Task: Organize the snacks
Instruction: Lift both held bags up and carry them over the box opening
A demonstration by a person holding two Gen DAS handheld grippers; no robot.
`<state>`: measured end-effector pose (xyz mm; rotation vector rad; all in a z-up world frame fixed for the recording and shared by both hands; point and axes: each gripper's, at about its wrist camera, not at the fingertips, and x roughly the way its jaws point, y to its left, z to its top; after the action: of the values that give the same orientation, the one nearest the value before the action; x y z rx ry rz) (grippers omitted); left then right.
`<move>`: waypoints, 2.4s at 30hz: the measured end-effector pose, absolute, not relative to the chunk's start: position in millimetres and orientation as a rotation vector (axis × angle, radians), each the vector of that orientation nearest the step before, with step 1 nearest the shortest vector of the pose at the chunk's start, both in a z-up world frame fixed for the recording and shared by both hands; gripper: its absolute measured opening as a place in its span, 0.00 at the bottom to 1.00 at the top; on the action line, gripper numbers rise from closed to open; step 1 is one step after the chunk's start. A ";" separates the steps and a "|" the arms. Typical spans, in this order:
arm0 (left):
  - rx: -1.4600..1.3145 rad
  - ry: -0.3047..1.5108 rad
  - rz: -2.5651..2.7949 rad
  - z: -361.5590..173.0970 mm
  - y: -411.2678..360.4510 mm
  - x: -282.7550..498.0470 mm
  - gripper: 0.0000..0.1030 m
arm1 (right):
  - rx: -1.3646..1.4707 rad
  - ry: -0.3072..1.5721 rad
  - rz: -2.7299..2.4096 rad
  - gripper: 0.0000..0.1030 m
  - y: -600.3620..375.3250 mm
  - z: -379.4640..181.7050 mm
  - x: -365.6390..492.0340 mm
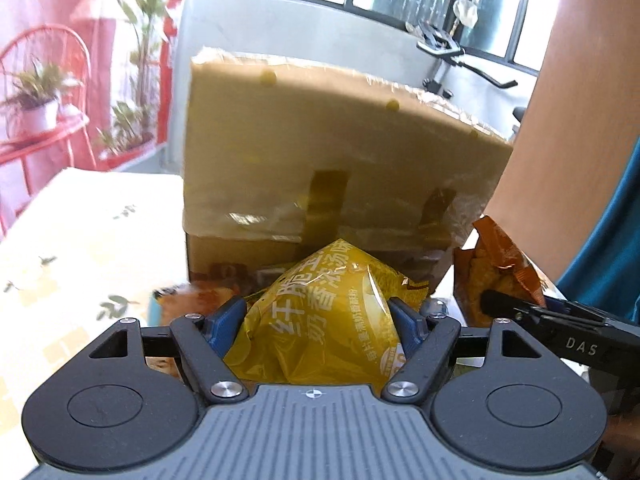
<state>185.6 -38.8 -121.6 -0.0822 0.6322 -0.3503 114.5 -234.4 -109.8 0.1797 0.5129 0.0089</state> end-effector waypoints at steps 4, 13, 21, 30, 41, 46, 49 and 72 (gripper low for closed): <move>-0.088 0.593 -0.342 -113.3 -30.0 172.8 0.76 | 0.193 0.483 0.000 0.70 -233.9 -103.6 104.8; -0.115 0.540 -0.324 -102.9 -15.2 156.9 0.76 | 0.198 0.447 -0.018 0.70 -232.3 -89.2 86.7; -0.125 0.496 -0.298 -90.9 -1.6 140.3 0.76 | 0.191 0.406 -0.006 0.70 -222.5 -76.9 68.0; -0.137 0.460 -0.257 -77.5 8.2 134.3 0.76 | 0.172 0.371 0.007 0.70 -214.5 -63.4 56.1; -0.113 0.417 -0.243 -59.1 10.5 142.0 0.76 | 0.152 0.316 0.039 0.70 -208.6 -38.5 63.7; -0.115 0.366 -0.254 -34.9 9.7 155.0 0.76 | 0.149 0.266 0.078 0.70 -208.7 -11.7 79.3; -0.121 0.334 -0.267 -17.7 5.9 168.4 0.76 | 0.140 0.247 0.113 0.70 -209.0 7.7 95.4; -0.129 0.439 -0.263 -13.3 -43.0 317.0 0.77 | 0.106 0.399 0.024 0.71 -223.0 -8.0 306.4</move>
<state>317.0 -43.0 -13.3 -0.1295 0.4385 -0.2634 306.4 -223.0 -8.0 0.1056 0.3995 0.0235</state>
